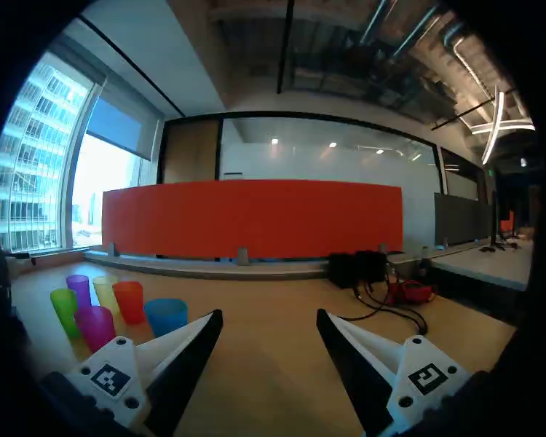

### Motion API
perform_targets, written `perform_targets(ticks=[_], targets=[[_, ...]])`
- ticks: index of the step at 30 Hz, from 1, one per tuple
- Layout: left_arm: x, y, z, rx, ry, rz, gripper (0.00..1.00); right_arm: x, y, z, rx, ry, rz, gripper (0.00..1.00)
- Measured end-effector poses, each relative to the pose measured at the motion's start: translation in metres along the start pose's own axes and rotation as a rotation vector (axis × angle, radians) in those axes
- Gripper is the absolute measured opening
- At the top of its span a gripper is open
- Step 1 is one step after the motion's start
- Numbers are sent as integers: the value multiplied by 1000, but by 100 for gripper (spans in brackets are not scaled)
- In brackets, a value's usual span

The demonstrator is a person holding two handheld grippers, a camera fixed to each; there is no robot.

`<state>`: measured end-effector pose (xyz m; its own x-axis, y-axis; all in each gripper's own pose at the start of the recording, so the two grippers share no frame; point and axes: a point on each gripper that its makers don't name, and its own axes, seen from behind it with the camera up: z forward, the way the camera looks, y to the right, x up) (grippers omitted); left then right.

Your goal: Pour water

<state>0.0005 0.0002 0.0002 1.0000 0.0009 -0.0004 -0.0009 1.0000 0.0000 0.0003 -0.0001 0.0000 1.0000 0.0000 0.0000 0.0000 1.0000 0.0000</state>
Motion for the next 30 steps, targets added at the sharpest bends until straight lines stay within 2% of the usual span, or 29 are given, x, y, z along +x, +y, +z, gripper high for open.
perform_targets(ticks=[8,14,17,23,30], targets=[[0,1,1,1,0,0,96,2,-1,0,3,2,0,100],[8,0,-1,8,0,34,96,10,-2,3,15,11,15,100],[18,1,-1,6,1,45,96,25,-2,5,23,16,22,100],[37,6,3,-20,-23,30,96,59,-4,9,44,13,-2,100],[70,13,8,-45,-30,12,96,100,-10,14,75,18,-11,100]])
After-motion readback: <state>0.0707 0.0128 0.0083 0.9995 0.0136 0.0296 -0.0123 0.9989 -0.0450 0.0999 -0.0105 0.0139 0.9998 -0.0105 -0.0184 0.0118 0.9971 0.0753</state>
